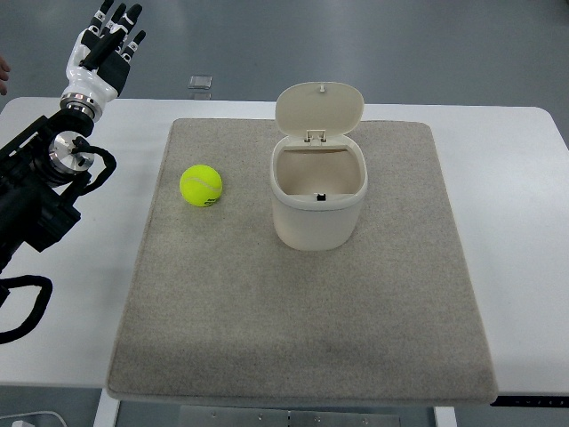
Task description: Put tennis ball into box with left hand
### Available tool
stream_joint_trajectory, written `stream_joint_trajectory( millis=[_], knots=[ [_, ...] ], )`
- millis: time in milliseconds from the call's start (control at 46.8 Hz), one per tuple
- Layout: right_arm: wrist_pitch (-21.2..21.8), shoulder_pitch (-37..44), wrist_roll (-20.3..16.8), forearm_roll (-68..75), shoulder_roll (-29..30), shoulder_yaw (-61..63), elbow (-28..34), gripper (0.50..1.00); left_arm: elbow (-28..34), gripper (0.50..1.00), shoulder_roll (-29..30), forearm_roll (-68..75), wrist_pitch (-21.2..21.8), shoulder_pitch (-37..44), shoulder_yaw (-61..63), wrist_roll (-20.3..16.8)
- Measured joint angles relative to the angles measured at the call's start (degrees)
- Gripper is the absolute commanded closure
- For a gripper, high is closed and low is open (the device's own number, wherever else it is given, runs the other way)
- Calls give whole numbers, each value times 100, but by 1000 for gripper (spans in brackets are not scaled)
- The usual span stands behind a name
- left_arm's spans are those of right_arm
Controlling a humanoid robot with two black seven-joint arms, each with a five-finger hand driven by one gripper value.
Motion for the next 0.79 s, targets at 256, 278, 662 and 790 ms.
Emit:
stream_joint_trajectory(
  millis=[256,278,662,790],
  knots=[
    [0,0,0,0,0,0,0,562,39,508,-24,11,269,-1,8,-12],
    [0,0,0,0,0,0,0,562,30,508,-20,12,279,-1,20,-14],
    [0,0,0,0,0,0,0,562,-21,508,1,12,324,-21,111,-9],
    [0,0,0,0,0,0,0,560,-22,510,0,24,332,-27,126,-8]
  ],
)
